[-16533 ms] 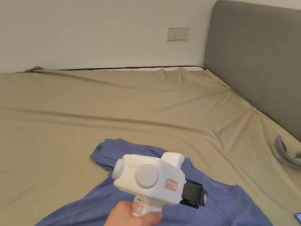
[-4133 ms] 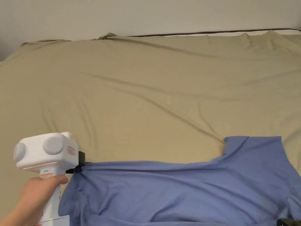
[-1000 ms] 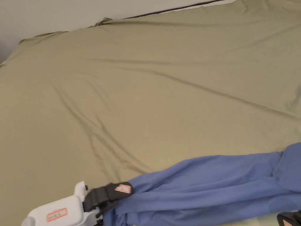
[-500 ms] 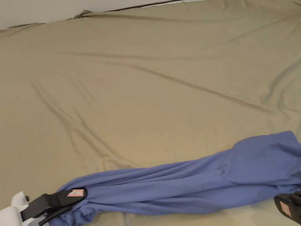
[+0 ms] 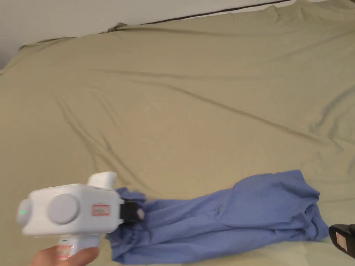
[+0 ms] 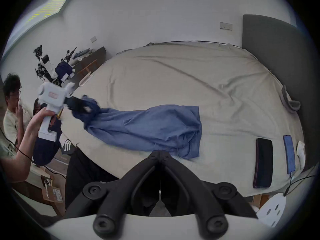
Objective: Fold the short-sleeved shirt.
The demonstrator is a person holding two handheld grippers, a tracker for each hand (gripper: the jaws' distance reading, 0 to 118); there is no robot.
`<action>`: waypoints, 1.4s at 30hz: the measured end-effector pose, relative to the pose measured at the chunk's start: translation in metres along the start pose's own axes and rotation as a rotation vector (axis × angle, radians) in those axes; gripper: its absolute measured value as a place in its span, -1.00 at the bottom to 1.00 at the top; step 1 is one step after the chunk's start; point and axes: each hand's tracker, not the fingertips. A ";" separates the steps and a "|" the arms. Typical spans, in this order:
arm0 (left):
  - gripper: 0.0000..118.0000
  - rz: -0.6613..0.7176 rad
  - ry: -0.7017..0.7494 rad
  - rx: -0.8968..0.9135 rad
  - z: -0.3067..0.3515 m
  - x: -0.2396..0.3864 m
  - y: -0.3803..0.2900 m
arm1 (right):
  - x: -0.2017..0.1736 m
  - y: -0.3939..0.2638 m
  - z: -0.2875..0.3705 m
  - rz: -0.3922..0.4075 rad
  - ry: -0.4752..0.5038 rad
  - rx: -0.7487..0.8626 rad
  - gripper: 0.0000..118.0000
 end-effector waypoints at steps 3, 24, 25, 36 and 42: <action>0.05 0.133 -0.317 -0.077 -0.037 0.033 0.012 | 0.008 -0.010 0.008 -0.020 0.000 0.000 -0.96; -1.00 -0.079 -0.395 0.165 -0.005 0.211 0.041 | 0.041 -0.034 0.015 -0.127 -0.035 -0.025 -0.96; -1.00 -0.084 -0.395 0.157 0.003 0.207 0.044 | 0.041 -0.033 0.014 -0.128 -0.033 -0.024 -0.96; -0.84 0.261 -1.087 0.269 0.038 0.033 -0.010 | 0.027 -0.019 -0.003 -0.100 0.000 -0.044 -0.96; 0.79 0.635 -1.024 0.181 -0.062 -0.078 -0.078 | 0.013 -0.019 -0.026 -0.087 -0.006 -0.098 -0.96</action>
